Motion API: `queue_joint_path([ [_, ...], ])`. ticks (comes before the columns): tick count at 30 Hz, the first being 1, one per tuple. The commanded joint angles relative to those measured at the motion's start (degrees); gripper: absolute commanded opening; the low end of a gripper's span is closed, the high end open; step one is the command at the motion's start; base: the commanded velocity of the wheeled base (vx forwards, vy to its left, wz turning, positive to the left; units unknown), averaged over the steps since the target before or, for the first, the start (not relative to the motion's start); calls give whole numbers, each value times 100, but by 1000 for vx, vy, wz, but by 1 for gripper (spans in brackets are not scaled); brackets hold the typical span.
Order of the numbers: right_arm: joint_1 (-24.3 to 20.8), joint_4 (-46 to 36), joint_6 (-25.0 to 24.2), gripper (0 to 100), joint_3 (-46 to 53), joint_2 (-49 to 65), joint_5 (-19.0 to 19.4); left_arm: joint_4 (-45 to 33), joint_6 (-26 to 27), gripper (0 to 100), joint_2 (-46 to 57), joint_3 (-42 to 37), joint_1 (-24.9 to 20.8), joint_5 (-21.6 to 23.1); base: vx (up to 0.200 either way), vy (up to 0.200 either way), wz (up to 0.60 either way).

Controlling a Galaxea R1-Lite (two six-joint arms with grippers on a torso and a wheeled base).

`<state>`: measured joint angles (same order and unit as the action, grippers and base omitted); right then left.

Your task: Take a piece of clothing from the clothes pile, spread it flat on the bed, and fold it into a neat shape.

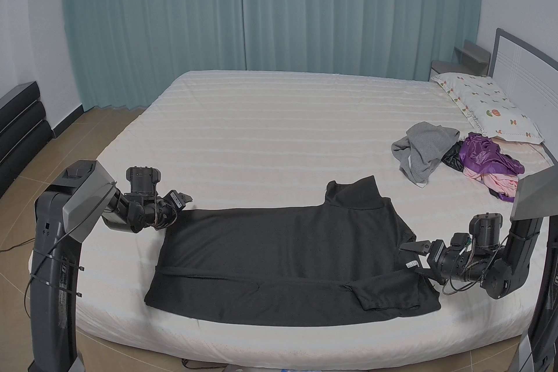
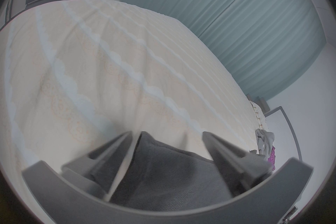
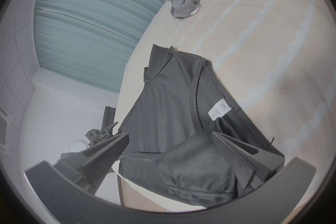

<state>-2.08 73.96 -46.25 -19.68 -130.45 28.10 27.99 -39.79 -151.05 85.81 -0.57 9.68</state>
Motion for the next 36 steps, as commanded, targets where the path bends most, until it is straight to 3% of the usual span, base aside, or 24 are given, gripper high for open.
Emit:
queue_joint_path([
  [1, -2, 4, 2, 100, -10, -7, 3, -4, -2, 0, -12, -12, 5, -28, 0, 0, 0],
  [16, -11, -66, -7, 100, -405, 160, -15, 101, -380, 0, 146, -3, 119, -291, 0, 0, 0],
  [23, -336, -1499, 345, 100, -2225, 20, -103, 198, -521, 0, 199, -73, 84, -274, 0, 0, 0],
  [27, -556, -2307, 1013, 100, -3622, -552, -1254, 207, -547, 0, 208, -135, 75, -247, 0, 0, 0],
  [32, -609, -3388, 1549, 100, -5002, -1123, -1694, 198, -547, 0, 199, -170, 75, -247, 0, 0, 0],
  [36, -627, -4021, 1602, 100, -5925, -1501, -2036, 198, -556, 0, 208, -179, 84, -230, 0, 0, 0],
])
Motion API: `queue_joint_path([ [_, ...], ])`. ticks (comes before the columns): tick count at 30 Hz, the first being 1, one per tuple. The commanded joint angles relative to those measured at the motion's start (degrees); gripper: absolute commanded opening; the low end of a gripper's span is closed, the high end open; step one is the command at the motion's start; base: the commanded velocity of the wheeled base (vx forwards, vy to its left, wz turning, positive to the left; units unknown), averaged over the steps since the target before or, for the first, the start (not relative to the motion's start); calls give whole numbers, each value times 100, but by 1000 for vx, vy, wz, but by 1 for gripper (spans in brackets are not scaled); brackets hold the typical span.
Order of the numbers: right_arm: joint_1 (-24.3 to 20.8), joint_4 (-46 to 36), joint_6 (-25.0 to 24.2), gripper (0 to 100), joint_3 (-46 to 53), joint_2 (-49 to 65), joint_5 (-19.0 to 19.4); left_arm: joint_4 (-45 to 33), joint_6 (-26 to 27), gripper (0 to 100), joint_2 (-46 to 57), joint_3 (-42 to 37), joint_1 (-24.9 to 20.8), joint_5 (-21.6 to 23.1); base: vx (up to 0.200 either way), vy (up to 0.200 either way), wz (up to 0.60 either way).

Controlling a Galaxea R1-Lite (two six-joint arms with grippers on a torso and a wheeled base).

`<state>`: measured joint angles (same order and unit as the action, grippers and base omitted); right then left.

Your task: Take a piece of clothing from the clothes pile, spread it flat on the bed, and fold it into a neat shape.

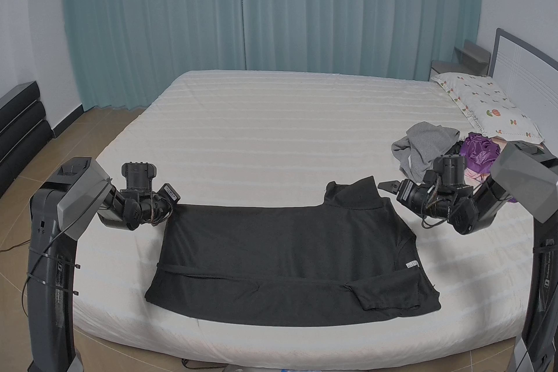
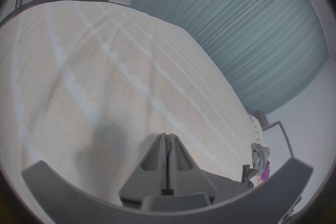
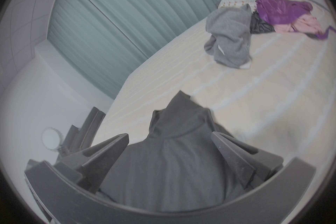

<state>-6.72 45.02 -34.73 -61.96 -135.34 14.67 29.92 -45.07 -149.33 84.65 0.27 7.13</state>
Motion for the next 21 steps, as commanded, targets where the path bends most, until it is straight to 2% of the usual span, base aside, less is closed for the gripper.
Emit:
queue_joint_path([
  [1, -163, -1356, 458, 100, -1995, -1126, -763, 5, -37, 0, 36, -72, 0, 25, 0, 0, 0],
  [7, -75, -1962, 458, 100, -2918, -1557, -825, 14, -72, 0, 54, -168, 0, 34, 0, 0, 0],
  [17, -40, -2059, 458, 100, -3445, -2031, -930, 14, -72, 0, 54, -186, -9, 43, 0, 0, 0],
  [18, -75, -2067, 467, 100, -3805, -2260, -1115, 5, -72, 0, 45, -177, -9, 43, 0, 0, 0],
  [21, -93, -2138, 467, 100, -4008, -2374, -1124, 14, -72, 0, 45, -177, -18, 43, 0, 0, 0],
])
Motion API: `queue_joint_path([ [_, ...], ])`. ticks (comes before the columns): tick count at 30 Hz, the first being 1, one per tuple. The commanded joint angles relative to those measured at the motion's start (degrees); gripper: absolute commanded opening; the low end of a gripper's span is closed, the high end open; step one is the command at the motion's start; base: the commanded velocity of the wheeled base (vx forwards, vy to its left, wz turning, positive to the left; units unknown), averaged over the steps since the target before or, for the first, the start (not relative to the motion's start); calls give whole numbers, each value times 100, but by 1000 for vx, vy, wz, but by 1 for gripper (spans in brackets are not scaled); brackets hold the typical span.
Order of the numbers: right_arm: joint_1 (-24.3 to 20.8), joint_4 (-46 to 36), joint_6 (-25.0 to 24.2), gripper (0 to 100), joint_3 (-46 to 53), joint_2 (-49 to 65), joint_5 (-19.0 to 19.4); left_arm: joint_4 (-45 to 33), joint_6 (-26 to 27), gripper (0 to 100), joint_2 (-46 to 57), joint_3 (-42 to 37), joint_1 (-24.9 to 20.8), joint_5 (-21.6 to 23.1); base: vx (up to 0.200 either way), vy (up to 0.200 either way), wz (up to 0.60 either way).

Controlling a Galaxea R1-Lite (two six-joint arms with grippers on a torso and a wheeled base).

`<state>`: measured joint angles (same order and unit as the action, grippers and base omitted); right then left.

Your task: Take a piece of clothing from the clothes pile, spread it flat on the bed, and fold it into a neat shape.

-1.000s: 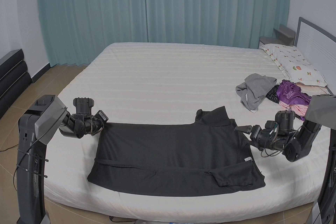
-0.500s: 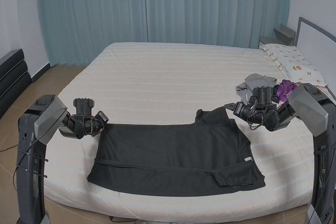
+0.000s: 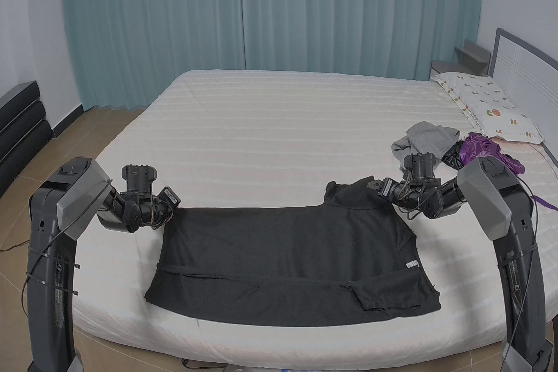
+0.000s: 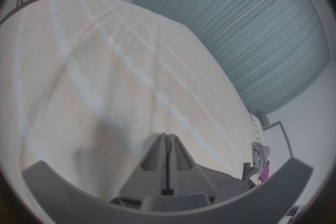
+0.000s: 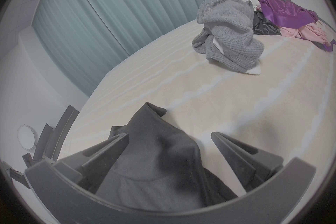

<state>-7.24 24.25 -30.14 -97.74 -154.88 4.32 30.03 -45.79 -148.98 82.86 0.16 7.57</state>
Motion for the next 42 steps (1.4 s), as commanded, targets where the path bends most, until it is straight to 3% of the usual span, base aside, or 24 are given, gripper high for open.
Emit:
queue_joint_path([
  [1, -41, -131, 16, 100, -491, -438, -80, 3, 0, 0, 9, 2, -7, -1, 0, 0, 0],
  [8, -41, -359, 16, 100, -746, -526, -98, -5, 8, 0, 1, 2, -7, -1, 0, 0, 0],
  [9, -32, -359, 8, 0, -746, -526, -98, -5, 8, 0, 1, 11, -7, -1, 0, 0, 0],
  [32, 214, -210, -107, 0, 159, 257, -1, -14, 17, 0, 326, -7, 11, -19, 0, 0, 0],
  [42, 188, 766, -89, 0, 678, 371, 34, -5, 52, 0, 554, -235, 90, -71, 0, 0, 0],
])
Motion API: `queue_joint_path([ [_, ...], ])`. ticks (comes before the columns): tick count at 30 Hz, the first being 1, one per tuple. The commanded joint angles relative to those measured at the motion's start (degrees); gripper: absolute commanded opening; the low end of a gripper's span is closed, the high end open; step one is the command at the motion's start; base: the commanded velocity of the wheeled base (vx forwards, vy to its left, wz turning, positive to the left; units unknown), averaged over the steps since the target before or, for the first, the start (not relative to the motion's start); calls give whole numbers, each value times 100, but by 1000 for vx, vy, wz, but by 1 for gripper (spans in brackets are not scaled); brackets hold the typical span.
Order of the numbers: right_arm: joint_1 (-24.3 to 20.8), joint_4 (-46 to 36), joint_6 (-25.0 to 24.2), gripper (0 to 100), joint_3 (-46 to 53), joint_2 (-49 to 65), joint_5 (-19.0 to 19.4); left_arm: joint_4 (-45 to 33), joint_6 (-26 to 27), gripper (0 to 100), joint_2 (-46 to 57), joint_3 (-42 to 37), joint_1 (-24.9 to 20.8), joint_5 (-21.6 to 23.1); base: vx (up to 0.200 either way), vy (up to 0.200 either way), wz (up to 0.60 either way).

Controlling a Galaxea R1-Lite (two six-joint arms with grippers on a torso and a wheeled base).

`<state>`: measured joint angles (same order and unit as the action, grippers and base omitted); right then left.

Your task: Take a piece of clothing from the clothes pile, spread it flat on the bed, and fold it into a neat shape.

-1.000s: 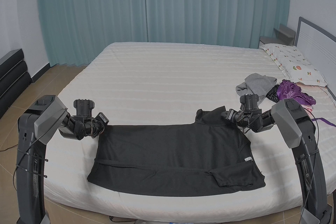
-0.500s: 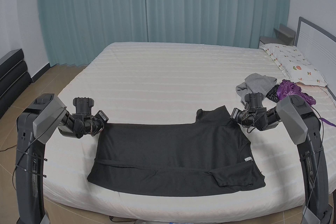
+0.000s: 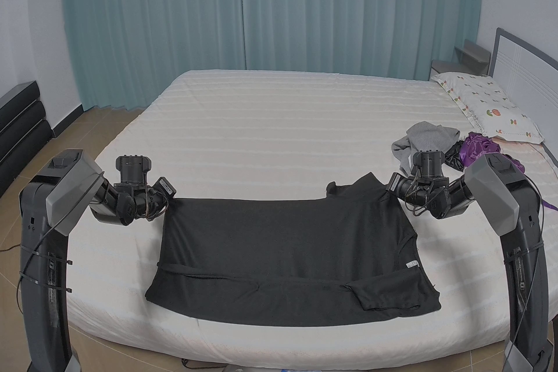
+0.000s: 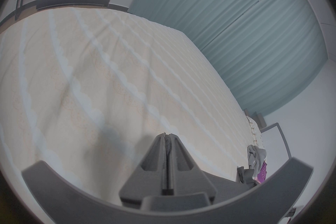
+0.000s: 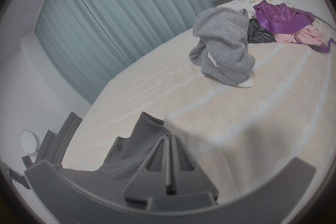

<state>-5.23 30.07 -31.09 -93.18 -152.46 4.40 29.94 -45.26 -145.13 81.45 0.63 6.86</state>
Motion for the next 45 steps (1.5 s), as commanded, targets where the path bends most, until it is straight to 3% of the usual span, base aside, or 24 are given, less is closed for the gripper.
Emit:
queue_joint_path([
  [1, -13, 245, 6, 0, 266, 155, 43, 12, 0, 0, 169, -111, 42, -1, 0, 0, 0],
  [6, 4, 491, -3, 0, 652, 374, 289, 12, 26, 0, 213, -138, 51, -1, 0, 0, 0],
  [11, 57, 543, -29, 0, 688, 392, 289, 12, 26, 0, 257, -199, 51, -1, 0, 0, 0],
  [15, 48, 763, -565, 0, 811, 559, 254, 12, 26, 0, 275, -234, 51, 26, 0, 0, 0],
  [28, 66, 816, -477, 0, 1400, 761, 325, -15, 44, 0, 327, -331, 51, 52, 0, 0, 0],
  [36, 110, 798, -521, 0, 1751, 1060, 483, 21, 773, 0, 477, -832, 51, 184, 0, 0, 0],
  [45, 145, 816, -600, 0, 2041, 1245, 685, 319, 773, 0, 459, -973, 51, 201, 0, 0, 0],
])
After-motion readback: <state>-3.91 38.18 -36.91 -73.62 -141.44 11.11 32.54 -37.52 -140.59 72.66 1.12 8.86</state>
